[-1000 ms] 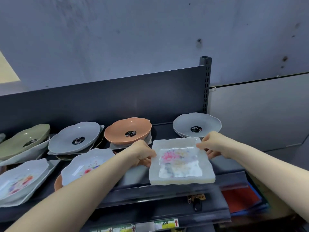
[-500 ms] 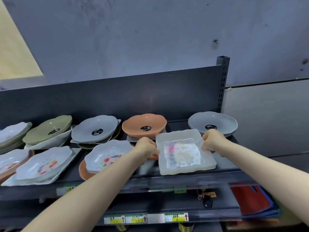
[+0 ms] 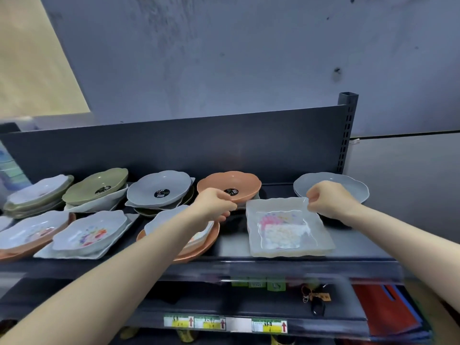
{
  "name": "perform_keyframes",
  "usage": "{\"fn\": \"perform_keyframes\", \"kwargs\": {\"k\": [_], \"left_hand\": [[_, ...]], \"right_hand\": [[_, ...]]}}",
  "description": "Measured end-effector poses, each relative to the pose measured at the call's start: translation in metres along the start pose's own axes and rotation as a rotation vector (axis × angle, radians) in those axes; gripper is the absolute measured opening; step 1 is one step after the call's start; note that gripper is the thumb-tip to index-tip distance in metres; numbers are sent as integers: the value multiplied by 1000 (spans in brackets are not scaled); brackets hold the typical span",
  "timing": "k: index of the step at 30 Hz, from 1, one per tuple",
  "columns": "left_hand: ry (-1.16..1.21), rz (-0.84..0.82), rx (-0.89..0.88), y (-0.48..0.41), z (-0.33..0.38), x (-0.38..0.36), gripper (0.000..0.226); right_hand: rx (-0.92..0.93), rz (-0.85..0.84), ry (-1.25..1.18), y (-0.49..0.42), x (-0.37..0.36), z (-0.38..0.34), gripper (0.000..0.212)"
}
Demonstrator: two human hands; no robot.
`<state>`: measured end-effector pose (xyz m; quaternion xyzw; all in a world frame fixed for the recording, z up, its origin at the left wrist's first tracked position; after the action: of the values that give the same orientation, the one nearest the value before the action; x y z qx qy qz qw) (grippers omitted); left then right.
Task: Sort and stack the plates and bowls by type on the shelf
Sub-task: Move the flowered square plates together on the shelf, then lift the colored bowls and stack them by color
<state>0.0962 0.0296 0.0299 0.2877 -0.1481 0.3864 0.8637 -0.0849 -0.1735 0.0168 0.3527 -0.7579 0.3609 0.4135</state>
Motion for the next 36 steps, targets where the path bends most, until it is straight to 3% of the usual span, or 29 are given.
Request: {"fn": "perform_keyframes", "kwargs": {"k": [4, 6, 9, 13, 19, 22, 25, 31, 36], "left_hand": [[-31, 133, -56, 5, -1, 34, 39], [-43, 188, -59, 6, -6, 49, 41], [-47, 251, -75, 4, -17, 72, 38], [-74, 322, -57, -6, -37, 106, 42], [-245, 358, -86, -27, -63, 151, 43], [-389, 297, -56, -40, -74, 166, 36], [-490, 174, -53, -52, -86, 174, 25], [-402, -87, -71, -65, -97, 179, 26], [-453, -137, -129, -75, -105, 176, 20]], "right_hand": [[-6, 10, -208, -17, -2, -29, 24], [-33, 17, -283, -25, -9, -41, 5], [-37, -9, -326, -39, -22, -58, 38], [-14, -28, -322, -52, -33, -87, 23], [39, -52, -306, -61, -60, -136, 22], [43, -91, -304, -61, -77, -162, 20], [45, -154, -153, -62, -94, -178, 14], [-12, -170, 87, -64, -118, -195, 31], [-113, -141, 162, -63, -125, -203, 19]]}}
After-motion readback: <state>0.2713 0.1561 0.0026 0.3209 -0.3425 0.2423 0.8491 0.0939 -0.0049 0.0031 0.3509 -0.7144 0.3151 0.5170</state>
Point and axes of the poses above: each hand's wrist, its own y-axis away from the middle knuckle, its own x-axis out of the back of the hand, z = x × y, the point moved 1 cm from there along -y, towards the middle knuckle, and after that the axes turned 15 degrees about x, right-handed, at the moved point
